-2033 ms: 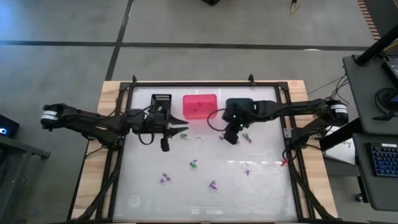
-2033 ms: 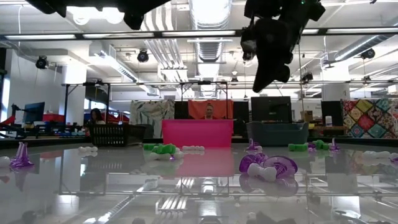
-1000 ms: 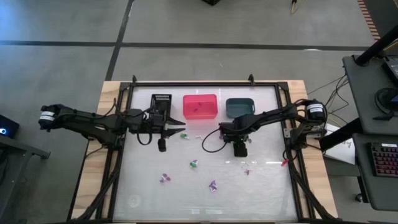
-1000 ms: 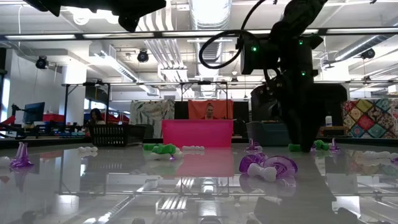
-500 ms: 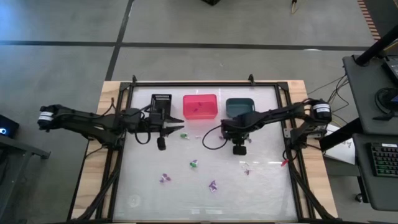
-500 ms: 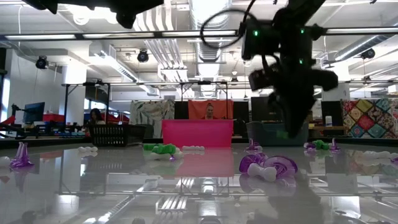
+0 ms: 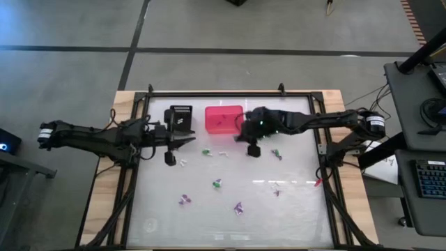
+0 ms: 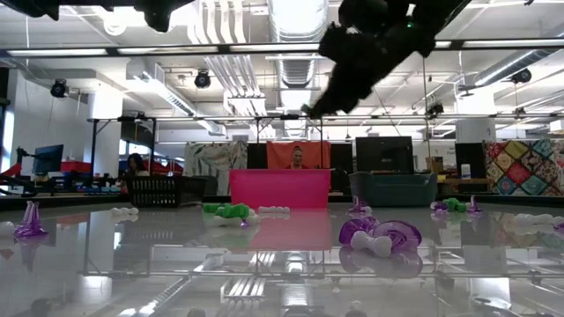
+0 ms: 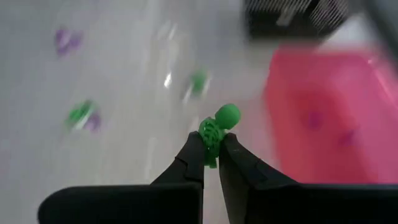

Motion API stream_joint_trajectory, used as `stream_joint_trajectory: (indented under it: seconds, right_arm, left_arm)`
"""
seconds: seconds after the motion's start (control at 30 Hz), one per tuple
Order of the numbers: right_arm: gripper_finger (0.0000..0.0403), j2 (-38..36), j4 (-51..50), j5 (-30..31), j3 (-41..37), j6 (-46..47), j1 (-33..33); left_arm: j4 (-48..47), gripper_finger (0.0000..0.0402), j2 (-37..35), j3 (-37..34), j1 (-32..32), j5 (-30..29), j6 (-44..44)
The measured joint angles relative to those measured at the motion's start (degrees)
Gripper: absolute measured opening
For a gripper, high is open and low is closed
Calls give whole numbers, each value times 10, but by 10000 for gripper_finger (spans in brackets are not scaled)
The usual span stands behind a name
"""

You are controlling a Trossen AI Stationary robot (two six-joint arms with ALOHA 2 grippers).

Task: Sort Halloween decoration
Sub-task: Put the green skeleton toy into the blue bin

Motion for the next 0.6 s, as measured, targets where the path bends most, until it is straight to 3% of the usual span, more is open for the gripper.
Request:
stream_joint_trajectory:
  seconds: [0.33, 0.6]
  right_arm:
    - [15, 70, 331, -4, -11, -24, -84]
    - [15, 116, 402, -59, -11, 3, -150]
  left_arm:
    - [-18, 75, -74, -53, 70, 0, 21]
    - [-58, 75, -97, -52, 124, 2, 44]
